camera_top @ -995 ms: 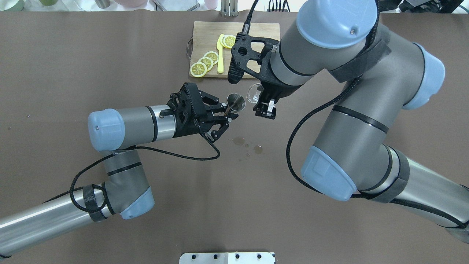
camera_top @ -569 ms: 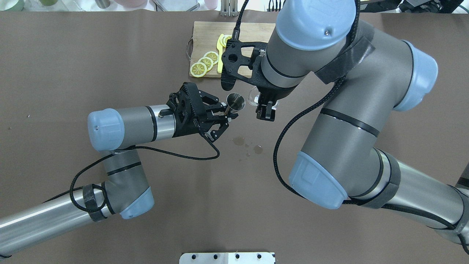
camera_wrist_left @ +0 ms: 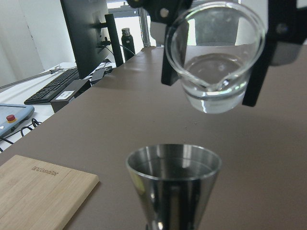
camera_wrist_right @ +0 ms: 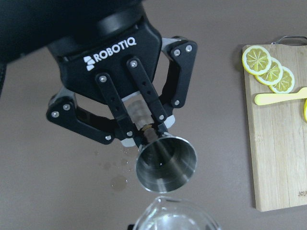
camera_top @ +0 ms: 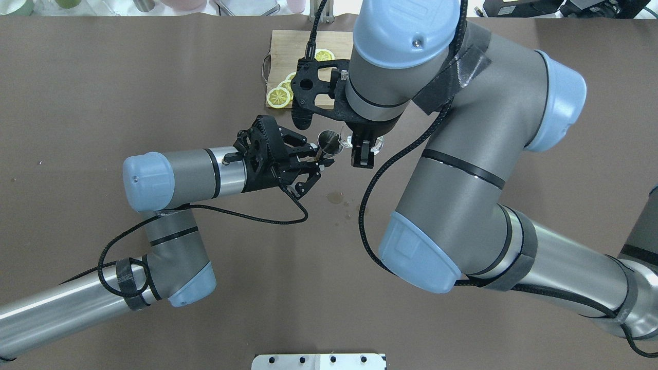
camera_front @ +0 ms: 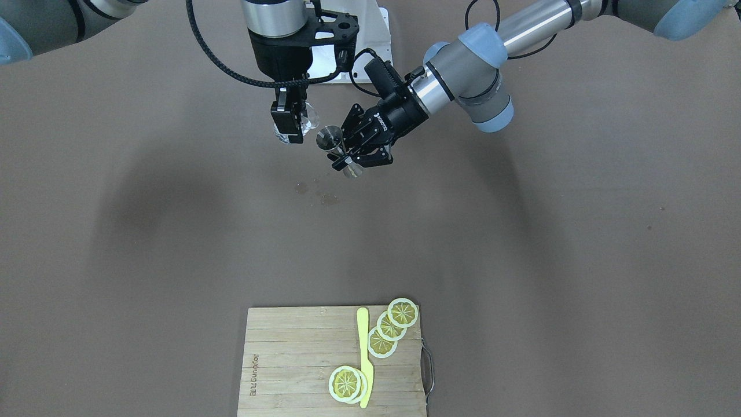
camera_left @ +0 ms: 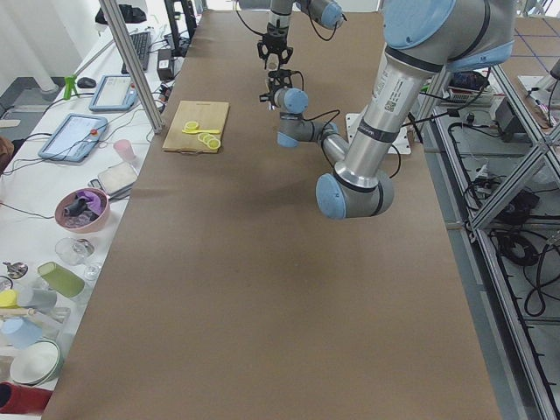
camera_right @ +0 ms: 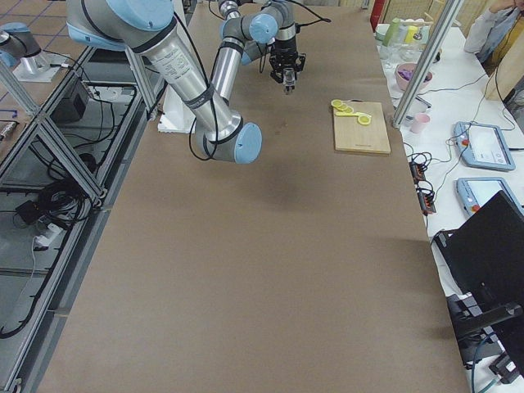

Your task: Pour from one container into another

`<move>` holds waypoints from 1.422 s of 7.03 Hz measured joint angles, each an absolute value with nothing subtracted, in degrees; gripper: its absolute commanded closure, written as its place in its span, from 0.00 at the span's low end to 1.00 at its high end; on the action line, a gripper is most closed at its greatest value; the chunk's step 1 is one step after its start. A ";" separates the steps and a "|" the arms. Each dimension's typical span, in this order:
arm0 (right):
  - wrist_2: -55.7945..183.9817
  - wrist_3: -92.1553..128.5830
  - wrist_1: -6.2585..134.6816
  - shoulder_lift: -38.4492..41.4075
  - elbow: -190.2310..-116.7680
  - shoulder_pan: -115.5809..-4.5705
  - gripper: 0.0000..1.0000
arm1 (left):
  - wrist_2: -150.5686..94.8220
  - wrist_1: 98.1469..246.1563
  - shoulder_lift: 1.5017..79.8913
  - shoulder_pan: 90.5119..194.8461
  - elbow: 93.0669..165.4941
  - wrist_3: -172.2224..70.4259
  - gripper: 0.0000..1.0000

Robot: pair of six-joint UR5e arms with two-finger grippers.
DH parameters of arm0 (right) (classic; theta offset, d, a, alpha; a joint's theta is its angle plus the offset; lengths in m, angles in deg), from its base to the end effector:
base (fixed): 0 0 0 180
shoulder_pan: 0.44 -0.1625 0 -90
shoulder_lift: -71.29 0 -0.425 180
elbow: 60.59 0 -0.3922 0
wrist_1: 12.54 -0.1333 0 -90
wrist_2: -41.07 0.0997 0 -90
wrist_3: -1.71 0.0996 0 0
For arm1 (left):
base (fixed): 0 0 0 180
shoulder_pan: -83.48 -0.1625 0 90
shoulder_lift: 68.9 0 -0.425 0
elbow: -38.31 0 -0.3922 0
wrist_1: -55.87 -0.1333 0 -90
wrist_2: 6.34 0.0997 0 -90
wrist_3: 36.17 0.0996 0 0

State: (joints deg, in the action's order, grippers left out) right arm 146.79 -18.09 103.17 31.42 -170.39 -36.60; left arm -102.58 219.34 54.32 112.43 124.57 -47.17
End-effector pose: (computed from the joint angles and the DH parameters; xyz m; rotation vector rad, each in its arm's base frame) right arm -0.4210 -0.4393 0.0657 0.7105 -0.5122 -1.3150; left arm 0.5081 -0.4210 0.2057 1.4510 1.1546 0.7154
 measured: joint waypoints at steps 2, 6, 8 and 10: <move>145.93 -19.62 105.01 33.35 -168.75 -36.57 1.00 | -102.58 219.49 54.33 112.47 124.56 -47.18 1.00; 143.33 -22.87 109.51 36.24 -167.13 -36.47 1.00 | -102.66 219.52 54.32 112.49 124.53 -47.15 1.00; 141.80 -24.30 111.47 37.15 -166.47 -36.01 1.00 | -102.67 219.52 54.32 112.51 124.54 -47.15 1.00; 140.69 -25.48 113.14 37.58 -166.27 -35.41 1.00 | -102.61 219.52 54.32 112.51 124.55 -47.15 1.00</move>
